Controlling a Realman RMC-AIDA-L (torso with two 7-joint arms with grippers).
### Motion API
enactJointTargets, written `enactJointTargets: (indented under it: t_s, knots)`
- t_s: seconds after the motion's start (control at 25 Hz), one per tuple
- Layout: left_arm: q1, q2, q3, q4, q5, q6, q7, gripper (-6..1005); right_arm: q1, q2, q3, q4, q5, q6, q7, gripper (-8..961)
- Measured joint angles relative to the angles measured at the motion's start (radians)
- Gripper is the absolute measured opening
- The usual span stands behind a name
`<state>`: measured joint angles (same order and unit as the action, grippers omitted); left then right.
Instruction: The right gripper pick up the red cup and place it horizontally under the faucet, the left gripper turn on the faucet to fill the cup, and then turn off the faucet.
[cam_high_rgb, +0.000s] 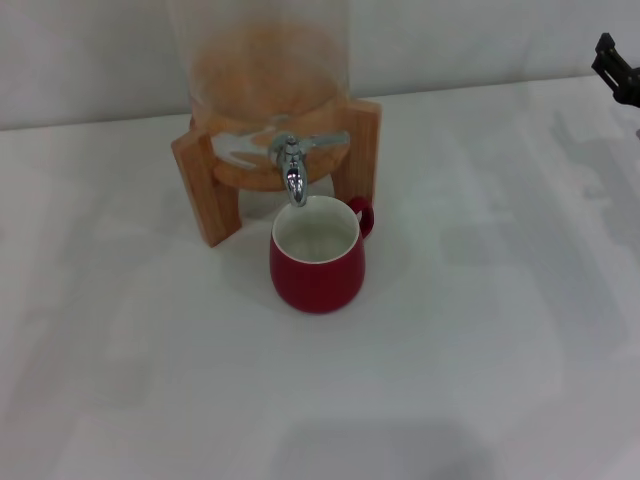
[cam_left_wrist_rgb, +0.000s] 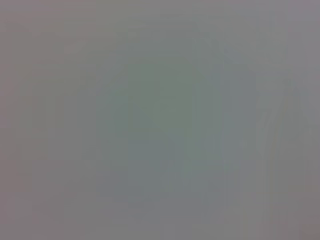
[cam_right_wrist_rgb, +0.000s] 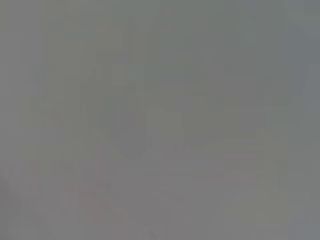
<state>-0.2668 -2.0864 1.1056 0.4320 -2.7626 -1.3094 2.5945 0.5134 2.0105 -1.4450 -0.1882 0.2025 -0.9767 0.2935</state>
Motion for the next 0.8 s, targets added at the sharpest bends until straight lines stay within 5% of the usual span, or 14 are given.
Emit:
enactJointTargets:
  t_s: [0.8]
  knots:
    - [0.083, -0.002, -0.004, -0.041, -0.135, -0.042, 0.055, 829, -0.062, 0.009, -0.005, 0.003, 0.000, -0.131, 0.008, 843]
